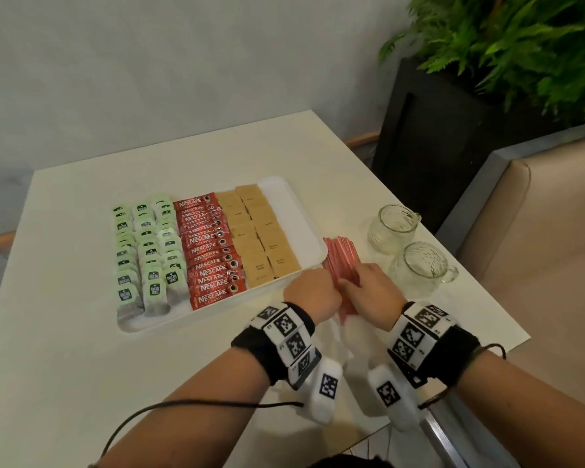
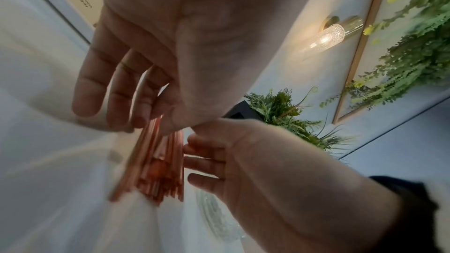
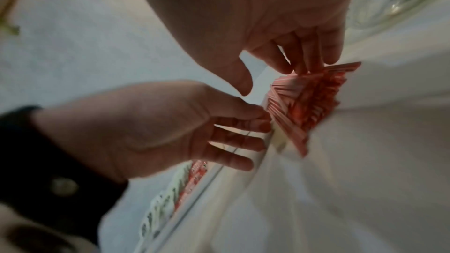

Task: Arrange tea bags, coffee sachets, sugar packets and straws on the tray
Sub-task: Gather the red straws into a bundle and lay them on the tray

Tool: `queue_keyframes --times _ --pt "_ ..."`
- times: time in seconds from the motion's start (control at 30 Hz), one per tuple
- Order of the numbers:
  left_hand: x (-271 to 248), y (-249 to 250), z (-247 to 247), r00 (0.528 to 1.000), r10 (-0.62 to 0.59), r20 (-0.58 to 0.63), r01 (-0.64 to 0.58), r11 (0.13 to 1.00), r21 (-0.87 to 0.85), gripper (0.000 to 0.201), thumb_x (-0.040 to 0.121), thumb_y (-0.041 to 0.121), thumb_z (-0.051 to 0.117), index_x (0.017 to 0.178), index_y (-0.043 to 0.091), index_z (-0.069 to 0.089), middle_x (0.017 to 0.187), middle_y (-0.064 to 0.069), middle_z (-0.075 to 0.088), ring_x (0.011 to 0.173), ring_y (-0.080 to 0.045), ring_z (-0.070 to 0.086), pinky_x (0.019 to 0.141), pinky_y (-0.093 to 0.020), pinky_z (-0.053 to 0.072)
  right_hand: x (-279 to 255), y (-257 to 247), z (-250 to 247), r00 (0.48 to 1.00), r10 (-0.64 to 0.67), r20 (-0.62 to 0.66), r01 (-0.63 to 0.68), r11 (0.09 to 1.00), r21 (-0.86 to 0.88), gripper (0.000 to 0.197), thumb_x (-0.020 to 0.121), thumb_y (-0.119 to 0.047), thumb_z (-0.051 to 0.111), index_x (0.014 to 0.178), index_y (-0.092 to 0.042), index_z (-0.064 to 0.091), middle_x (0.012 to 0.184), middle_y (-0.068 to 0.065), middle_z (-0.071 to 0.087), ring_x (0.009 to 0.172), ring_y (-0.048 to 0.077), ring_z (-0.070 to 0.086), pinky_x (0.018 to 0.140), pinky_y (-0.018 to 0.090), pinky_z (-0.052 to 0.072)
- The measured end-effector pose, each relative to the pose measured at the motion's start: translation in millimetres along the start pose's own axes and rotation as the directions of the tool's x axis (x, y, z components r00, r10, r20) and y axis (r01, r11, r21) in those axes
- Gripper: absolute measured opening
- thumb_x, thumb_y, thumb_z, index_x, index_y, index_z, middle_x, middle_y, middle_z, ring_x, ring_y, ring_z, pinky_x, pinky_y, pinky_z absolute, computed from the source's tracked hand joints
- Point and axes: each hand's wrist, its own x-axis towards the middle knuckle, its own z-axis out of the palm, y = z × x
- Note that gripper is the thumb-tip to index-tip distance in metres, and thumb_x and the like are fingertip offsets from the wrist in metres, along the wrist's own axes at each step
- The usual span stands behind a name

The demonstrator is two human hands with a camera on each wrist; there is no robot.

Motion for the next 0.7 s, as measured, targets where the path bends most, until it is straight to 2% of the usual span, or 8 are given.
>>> queue_keyframes --times 0.1,0.17,0.27,0.4,0.47,0.53,0.63,0.7 --pt "-0.9 1.1 -2.3 1.0 -0.018 -0.017 0.018 0.999 -0.049 0.022 0.093 0.013 0.045 0.075 0.012 0.058 0.069 0.0 0.056 0.066 -0.019 0.057 0.051 -0.025 0.039 13.7 13.1 0.3 0.999 -0.02 -0.051 0.027 0.99 0.137 0.059 0.073 -0.065 0.034 0.094 -0.017 0.059 0.102 0.012 0.062 0.09 0.029 0.061 0.086 0.046 0.052" --pt "1.5 -0.8 -2.4 0.999 -0.028 -0.021 0.026 0.998 -0.065 0.022 0.092 0.019 0.048 0.071 0.014 0.054 0.068 0.0 0.056 0.064 -0.018 0.056 0.049 -0.026 0.04 17.1 9.1 -2.2 0.999 -0.016 -0.033 0.022 0.985 0.174 0.062 0.075 -0.068 0.031 0.093 -0.016 0.061 0.097 0.01 0.064 0.088 0.028 0.062 0.086 0.046 0.052" --pt "8.6 -5.3 0.4 0.998 -0.065 -0.016 0.064 0.996 -0.057 0.038 0.081 0.049 0.062 0.095 0.013 0.057 0.094 -0.008 0.062 0.086 -0.026 0.063 0.066 -0.033 0.051 1.6 -9.5 -6.1 1.0 -0.01 0.024 0.003 0.967 0.253 0.051 0.1 -0.048 0.031 0.094 -0.007 0.062 0.092 0.008 0.066 0.085 0.025 0.063 0.085 0.04 0.05" --pt "9.5 3.7 7.8 0.991 -0.093 -0.096 0.107 0.984 0.143 0.074 0.076 0.06 0.071 0.124 0.008 0.047 0.119 -0.009 0.051 0.11 -0.027 0.054 0.083 -0.037 0.047 -12.1 -7.8 -12.0 0.991 -0.007 0.133 -0.041 0.935 0.351 0.055 0.105 -0.038 0.027 0.084 -0.005 0.066 0.086 0.011 0.069 0.083 0.025 0.064 0.087 0.036 0.049" --pt "10.1 8.1 13.4 0.987 -0.068 -0.148 0.105 0.962 0.253 0.074 0.079 0.056 0.071 0.127 0.007 0.044 0.124 -0.01 0.05 0.114 -0.028 0.052 0.086 -0.036 0.046 -12.3 -0.6 -19.3 0.985 -0.006 0.171 -0.058 0.929 0.365 0.06 0.104 -0.04 0.031 0.095 0.007 0.067 0.099 0.022 0.07 0.097 0.035 0.065 0.096 0.045 0.048" --pt "10.4 8.0 14.8 0.983 -0.042 -0.177 0.097 0.944 0.315 0.064 0.086 0.047 0.068 0.128 0.007 0.043 0.127 -0.012 0.049 0.116 -0.028 0.052 0.085 -0.035 0.045 -13.4 5.2 -28.5 0.982 -0.012 0.187 -0.049 0.947 0.316 0.052 0.104 -0.036 0.036 0.106 0.007 0.066 0.109 0.021 0.069 0.105 0.034 0.063 0.101 0.047 0.045" --pt "6.1 -1.0 8.3 0.988 0.04 -0.152 0.021 0.924 0.383 0.047 0.093 0.032 0.061 0.129 0.008 0.044 0.126 -0.012 0.051 0.113 -0.03 0.055 0.079 -0.036 0.044 -17.3 5.7 -38.1 0.989 -0.104 0.103 0.082 0.978 0.192 0.032 0.098 -0.024 0.053 0.126 -0.011 0.059 0.12 0.002 0.065 0.11 0.019 0.061 0.099 0.032 0.044" --pt "1.2 -12.4 3.2 0.986 0.143 -0.089 -0.09 0.894 0.439 0.04 0.094 0.03 0.059 0.126 0.01 0.047 0.12 -0.011 0.053 0.105 -0.03 0.059 0.073 -0.036 0.042 -17.3 3.8 -36.6 0.985 -0.168 0.05 0.164 0.984 0.073 0.052 0.088 -0.021 0.067 0.137 -0.018 0.049 0.129 0.0 0.058 0.116 0.015 0.055 0.1 0.026 0.04"
